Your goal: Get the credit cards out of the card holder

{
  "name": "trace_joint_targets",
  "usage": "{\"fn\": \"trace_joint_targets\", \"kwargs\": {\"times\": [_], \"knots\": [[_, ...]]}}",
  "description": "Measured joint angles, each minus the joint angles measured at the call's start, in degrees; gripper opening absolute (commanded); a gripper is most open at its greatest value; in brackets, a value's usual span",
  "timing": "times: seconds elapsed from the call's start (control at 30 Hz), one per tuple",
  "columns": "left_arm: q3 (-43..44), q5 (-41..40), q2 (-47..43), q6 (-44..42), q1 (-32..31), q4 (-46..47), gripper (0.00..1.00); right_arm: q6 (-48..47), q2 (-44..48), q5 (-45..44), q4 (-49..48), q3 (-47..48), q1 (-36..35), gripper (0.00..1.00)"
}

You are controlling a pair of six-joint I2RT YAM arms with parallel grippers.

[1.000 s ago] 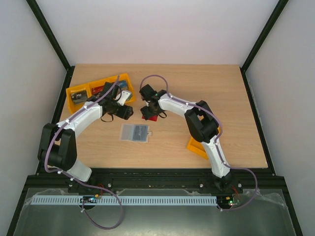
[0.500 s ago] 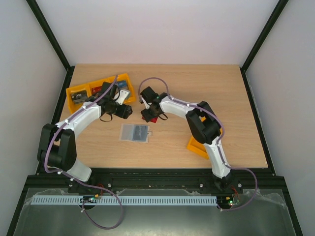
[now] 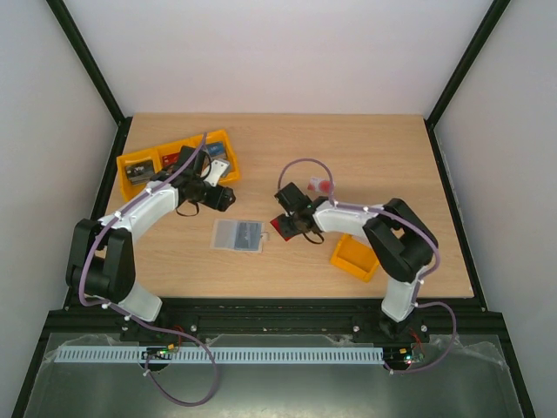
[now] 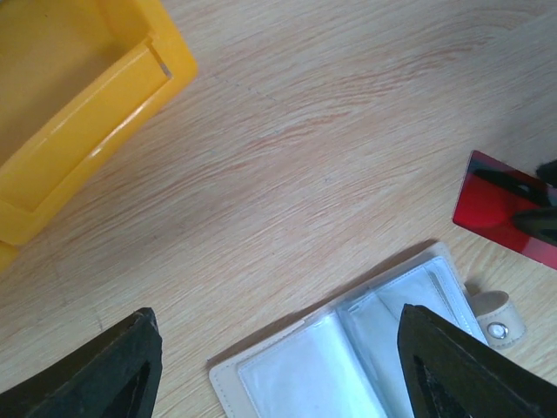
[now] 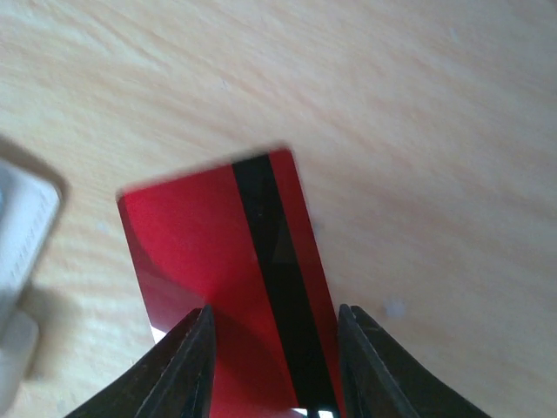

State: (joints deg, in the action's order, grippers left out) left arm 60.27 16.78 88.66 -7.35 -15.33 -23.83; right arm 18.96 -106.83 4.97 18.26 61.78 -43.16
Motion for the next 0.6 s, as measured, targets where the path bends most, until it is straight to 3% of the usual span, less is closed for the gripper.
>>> {"fn": "trace_joint_targets", "kwargs": {"times": [0.23,0.37,0.5,0.6], "knots": [[-0.48,1.49,0.0,0.02,0.0,-0.02,0.76,7.45,8.5,-2.47,-3.28,-11.69,-3.21,0.36],[-0.52,2.08,-0.31,0.02,0.0,0.02,0.77,10.1,13.22,-2.05,1.42,-14.12,-8.07,0.36],[-0.76,2.38,-0.85,0.04,0.0,0.17,0.78,10.08,12.81,-0.94,12.11,-10.05,-9.05,0.36],[-1.51,2.51,-1.55,0.04,0.0,0.37,0.79,8.55,9.07,-1.16,17.64,-0.7,-7.58,0.32]]}}
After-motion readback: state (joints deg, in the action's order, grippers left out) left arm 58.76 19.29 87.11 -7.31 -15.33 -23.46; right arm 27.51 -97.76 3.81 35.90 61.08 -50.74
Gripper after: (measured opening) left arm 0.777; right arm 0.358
